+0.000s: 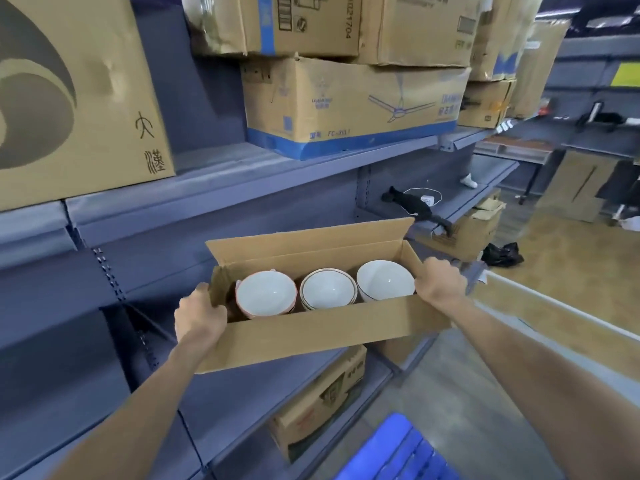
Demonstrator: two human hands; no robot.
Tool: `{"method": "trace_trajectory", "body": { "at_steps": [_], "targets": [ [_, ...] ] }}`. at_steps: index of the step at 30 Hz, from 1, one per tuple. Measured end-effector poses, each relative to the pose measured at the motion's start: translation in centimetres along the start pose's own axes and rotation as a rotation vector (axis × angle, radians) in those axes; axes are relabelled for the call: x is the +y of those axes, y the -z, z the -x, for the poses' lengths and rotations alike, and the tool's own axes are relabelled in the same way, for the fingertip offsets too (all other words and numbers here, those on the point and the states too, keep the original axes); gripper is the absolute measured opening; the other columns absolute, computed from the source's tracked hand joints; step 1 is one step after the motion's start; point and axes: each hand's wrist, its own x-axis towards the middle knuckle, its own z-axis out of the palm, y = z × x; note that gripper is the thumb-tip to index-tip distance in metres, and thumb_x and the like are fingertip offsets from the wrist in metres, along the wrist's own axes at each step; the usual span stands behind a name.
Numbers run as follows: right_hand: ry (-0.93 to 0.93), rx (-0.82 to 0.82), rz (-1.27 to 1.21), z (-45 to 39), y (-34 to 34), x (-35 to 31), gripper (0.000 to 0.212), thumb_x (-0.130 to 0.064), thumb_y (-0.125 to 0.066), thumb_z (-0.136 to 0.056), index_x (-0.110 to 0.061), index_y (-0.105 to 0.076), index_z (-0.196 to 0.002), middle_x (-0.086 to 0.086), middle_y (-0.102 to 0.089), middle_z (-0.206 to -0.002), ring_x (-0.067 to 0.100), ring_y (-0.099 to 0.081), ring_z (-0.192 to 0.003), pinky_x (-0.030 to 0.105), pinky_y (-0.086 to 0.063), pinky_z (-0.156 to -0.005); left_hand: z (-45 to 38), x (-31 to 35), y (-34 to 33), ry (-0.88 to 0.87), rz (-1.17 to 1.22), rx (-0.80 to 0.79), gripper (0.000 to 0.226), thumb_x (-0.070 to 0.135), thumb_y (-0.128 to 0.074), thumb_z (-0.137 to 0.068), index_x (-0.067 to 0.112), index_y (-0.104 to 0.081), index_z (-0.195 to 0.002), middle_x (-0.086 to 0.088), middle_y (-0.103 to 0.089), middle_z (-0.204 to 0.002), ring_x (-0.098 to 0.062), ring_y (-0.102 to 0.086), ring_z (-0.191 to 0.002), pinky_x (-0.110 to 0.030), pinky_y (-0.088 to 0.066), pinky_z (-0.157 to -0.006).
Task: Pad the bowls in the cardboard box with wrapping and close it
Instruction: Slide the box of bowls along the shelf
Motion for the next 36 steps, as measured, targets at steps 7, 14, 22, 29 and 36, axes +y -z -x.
{"method": "trace_trajectory", "body": {
  "at_steps": [7,14,22,29,36],
  "targets": [
    [0.076,-0.079,-0.013,-5.7,-7.0,-5.8,0.005,-0.011,-0.057,-0.088,-0.012,-0.058,-0.083,0.008,-0.063,-0.089,0.039,-0.064,-0.098,0.038,-0.046,-0.075,-5.0,-4.2,-3.5,0.143,0.000,-0.024,0.035,0.001,-0.052,-0.083,0.010,-0.059,-0.116,-0.016,-0.061,-0.095,-0.040,-0.053,-0.085,-0.040,-0.042,-0.074],
    [0.100,-0.120,-0.001,-11.9,-12.3,-9.4,0.003,-0.012,-0.055,-0.088,-0.013,-0.057,-0.089,0.013,-0.065,-0.101,0.038,-0.062,-0.096,0.040,-0.047,-0.080,-8.2,-5.6,-6.1,0.261,-0.005,-0.015,0.028,0.002,-0.049,-0.086,0.009,-0.059,-0.111,-0.018,-0.064,-0.098,-0.045,-0.061,-0.094,-0.043,-0.048,-0.075],
    [0.121,-0.173,0.061,-18.0,-16.0,-11.6,0.009,-0.016,-0.055,-0.088,-0.013,-0.064,-0.086,0.001,-0.050,-0.076,0.031,-0.050,-0.081,0.038,-0.042,-0.073,-9.5,-5.3,-10.1,0.420,0.046,-0.003,0.035,0.004,-0.052,-0.089,0.012,-0.058,-0.123,-0.018,-0.066,-0.110,-0.043,-0.062,-0.105,-0.047,-0.053,-0.084],
    [0.192,-0.188,0.050,-21.7,-20.6,-12.8,0.020,-0.020,-0.054,-0.095,-0.012,-0.058,-0.077,0.004,-0.056,-0.081,0.031,-0.050,-0.082,0.039,-0.041,-0.075,-10.8,-6.1,-13.8,0.486,0.017,0.062,0.031,0.009,-0.053,-0.091,0.015,-0.060,-0.121,-0.016,-0.068,-0.104,-0.041,-0.064,-0.099,-0.044,-0.051,-0.076],
    [0.299,-0.176,0.047,-23.2,-25.6,-12.8,0.019,-0.021,-0.052,-0.098,-0.010,-0.067,-0.103,0.014,-0.067,-0.113,0.039,-0.063,-0.108,0.042,-0.049,-0.086,-9.1,-8.1,-17.7,0.488,-0.014,0.132,0.032,0.008,-0.055,-0.091,0.011,-0.060,-0.123,-0.021,-0.067,-0.110,-0.046,-0.061,-0.106,-0.049,-0.052,-0.085]
  ]
}}
